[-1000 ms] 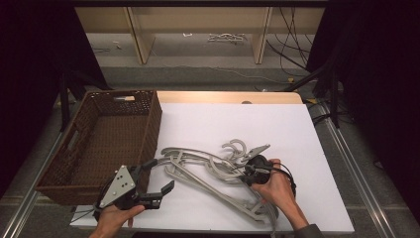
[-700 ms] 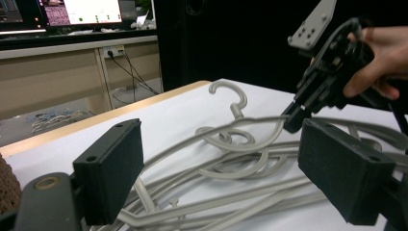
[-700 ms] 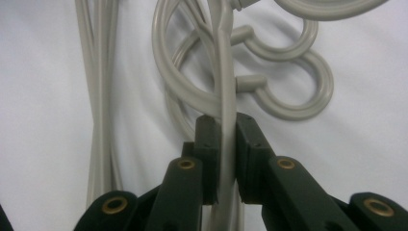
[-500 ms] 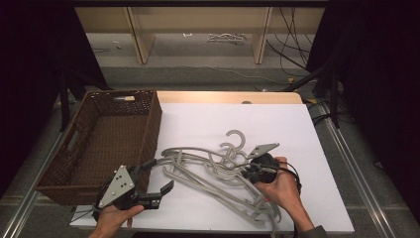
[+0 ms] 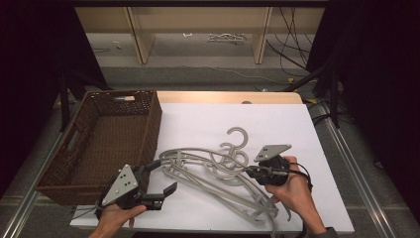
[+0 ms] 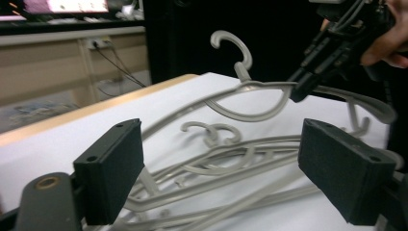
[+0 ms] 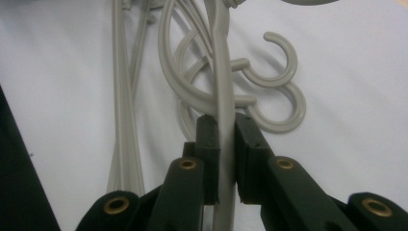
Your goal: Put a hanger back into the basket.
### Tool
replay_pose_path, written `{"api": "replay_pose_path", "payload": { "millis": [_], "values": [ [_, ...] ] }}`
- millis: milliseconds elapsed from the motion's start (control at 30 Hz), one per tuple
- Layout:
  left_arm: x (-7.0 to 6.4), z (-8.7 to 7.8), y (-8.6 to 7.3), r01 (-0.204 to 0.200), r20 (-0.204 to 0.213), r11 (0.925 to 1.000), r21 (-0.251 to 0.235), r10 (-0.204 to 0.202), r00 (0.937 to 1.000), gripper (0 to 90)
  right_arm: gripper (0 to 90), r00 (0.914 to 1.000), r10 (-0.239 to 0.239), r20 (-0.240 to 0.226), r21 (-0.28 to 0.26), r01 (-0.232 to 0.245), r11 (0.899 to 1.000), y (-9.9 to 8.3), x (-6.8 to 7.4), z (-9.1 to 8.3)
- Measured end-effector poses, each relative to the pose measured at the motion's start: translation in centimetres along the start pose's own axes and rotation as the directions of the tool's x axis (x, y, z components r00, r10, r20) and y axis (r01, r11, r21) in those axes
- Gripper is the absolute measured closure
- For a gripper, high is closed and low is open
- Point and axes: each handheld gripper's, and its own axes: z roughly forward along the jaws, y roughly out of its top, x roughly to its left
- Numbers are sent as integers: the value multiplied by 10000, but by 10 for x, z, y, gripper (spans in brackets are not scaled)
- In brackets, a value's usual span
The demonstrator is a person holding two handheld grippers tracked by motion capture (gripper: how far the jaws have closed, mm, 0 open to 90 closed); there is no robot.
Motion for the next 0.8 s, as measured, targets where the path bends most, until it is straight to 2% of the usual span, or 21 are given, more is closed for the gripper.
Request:
{"api": "replay_pose_path", "payload": {
  "millis": [33, 100, 167, 200, 233, 267, 367, 400, 433, 467, 500, 567, 600, 633, 667, 700, 733, 767, 800],
  "values": [
    [-2, 2, 2, 44, 30, 9999, 92, -44, 10000, 161, 825, 10000, -93, 31, -152, 94, 9998, 0, 1, -4],
    [-3, 7, 8, 32, 43, 9997, 247, -33, 10000, 161, 825, 9999, -125, -47, -124, 124, 9998, 0, 2, -7],
    [-5, 19, 18, -162, 223, 9988, 465, 151, 9996, 162, 825, 9995, -317, 81, -274, 319, 9991, -1, 4, -12],
    [-5, 19, 18, -162, 223, 9988, 465, 151, 9996, 164, 825, 9995, -317, 81, -274, 319, 9991, -1, 4, -12],
    [-7, 30, 25, -388, 310, 9959, 820, 364, 9989, 175, 825, 9992, -411, -8, -118, 411, 9991, 0, 5, -17],
    [-7, 30, 25, -388, 310, 9959, 820, 364, 9989, 191, 825, 9992, -411, -8, -118, 411, 9991, 0, 5, -17],
    [-10, 48, 33, -837, 564, 9874, 1343, 767, 9955, 195, 825, 9991, -433, -17, -150, 432, 9990, -1, 8, -20],
    [-11, 61, 37, -875, 720, 9837, 1570, 770, 9944, 204, 825, 9984, -557, 42, -237, 558, 9982, -2, 9, -22],
    [-11, 61, 37, -875, 720, 9837, 1570, 770, 9944, 212, 825, 9984, -567, 14, -264, 567, 9980, -2, 10, -22],
    [-13, 73, 41, -971, 981, 9787, 1806, 803, 9919, 213, 825, 9981, -617, -79, -248, 615, 9978, -2, 11, -23],
    [-13, 73, 41, -971, 981, 9787, 1806, 803, 9919, 213, 825, 9976, -694, -49, -203, 693, 9974, -3, 12, -25],
    [-16, 83, 44, -1111, 1082, 9744, 1953, 911, 9899, 213, 825, 9968, -777, -178, -108, 775, 9969, -2, 12, -26],
    [-19, 92, 46, -1299, 1243, 9688, 2113, 1051, 9867, 228, 825, 9964, -853, -14, -196, 852, 9962, -3, 14, -27],
    [-19, 92, 46, -1299, 1243, 9688, 2113, 1051, 9867, 239, 825, 9964, -853, -14, -196, 852, 9962, -3, 14, -27],
    [-22, 101, 47, -1477, 1432, 9593, 2405, 1155, 9829, 242, 825, 9944, -1049, -113, -215, 1047, 9943, -2, 14, -27],
    [-24, 105, 48, -1642, 1521, 9520, 2582, 1278, 9801, 245, 825, 9949, -1004, -98, -14, 1004, 9949, -2, 16, -29],
    [-24, 105, 48, -1642, 1521, 9520, 2582, 1278, 9801, 260, 825, 9949, -1004, -98, -14, 1004, 9949, -2, 16, -29],
    [-26, 112, 49, -1847, 1509, 9345, 3043, 1441, 9780, 272, 825, 9936, -1133, -20, -127, 1133, 9935, -1, 18, -30],
    [-26, 115, 50, -1865, 1528, 9311, 3134, 1444, 9777, 273, 825, 9931, -1175, -72, -134, 1174, 9930, 0, 19, -30]
  ]
}}
